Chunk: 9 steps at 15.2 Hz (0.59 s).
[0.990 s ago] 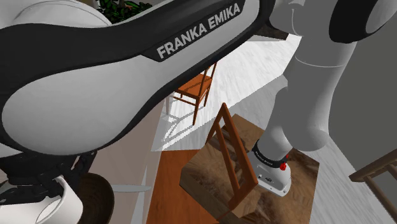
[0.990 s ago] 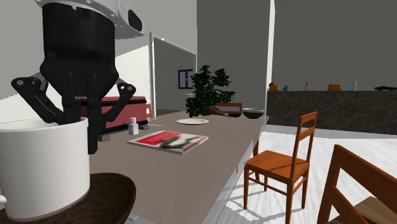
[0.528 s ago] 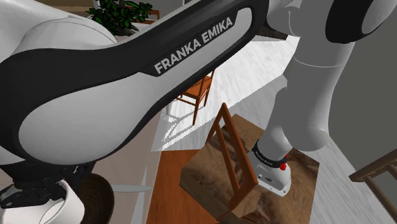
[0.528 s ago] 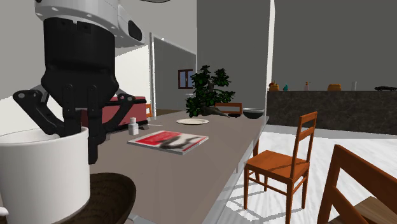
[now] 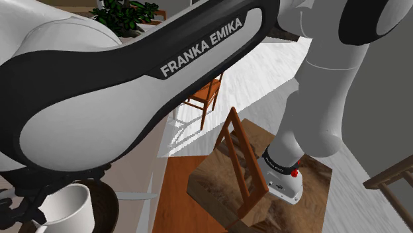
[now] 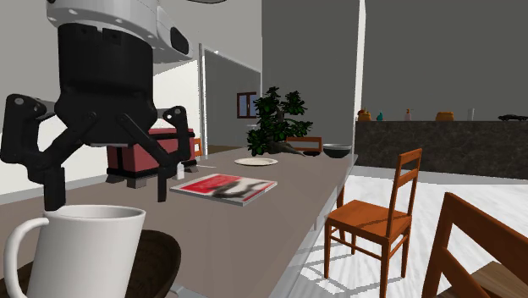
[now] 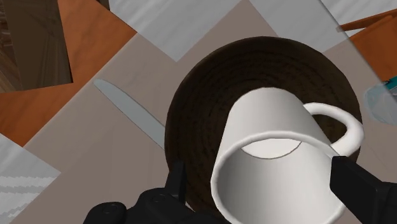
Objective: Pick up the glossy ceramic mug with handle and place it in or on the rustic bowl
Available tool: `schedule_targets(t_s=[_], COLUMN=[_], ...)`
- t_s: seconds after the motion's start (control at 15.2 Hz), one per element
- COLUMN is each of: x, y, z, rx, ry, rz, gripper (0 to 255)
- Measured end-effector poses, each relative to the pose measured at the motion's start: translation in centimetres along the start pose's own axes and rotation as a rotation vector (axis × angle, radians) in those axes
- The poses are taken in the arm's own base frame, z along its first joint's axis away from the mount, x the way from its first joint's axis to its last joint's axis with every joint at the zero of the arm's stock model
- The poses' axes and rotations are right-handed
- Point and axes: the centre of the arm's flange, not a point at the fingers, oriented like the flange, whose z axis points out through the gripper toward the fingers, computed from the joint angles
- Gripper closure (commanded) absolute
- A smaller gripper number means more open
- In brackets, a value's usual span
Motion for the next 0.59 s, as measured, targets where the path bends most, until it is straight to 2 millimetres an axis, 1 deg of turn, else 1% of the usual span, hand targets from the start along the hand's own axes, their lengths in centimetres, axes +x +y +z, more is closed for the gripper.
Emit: schedule_targets(t_s=[0.07, 0.2, 0.26, 0.4, 0.59], x=[-0.1, -0.1, 0.0, 0.0, 0.0], y=[0.0, 0.4, 0.1, 0.1, 0.0], z=[-0.5, -2.9, -3.9, -4.7, -5.0], rx=[0.0, 0.001, 0.001, 0.001, 0.0], ry=[0.0, 0.001, 0.001, 0.0, 0.0], rz=[0.0, 0.0, 0.0, 0.0, 0.0], gripper=[0, 0, 0, 0, 0])
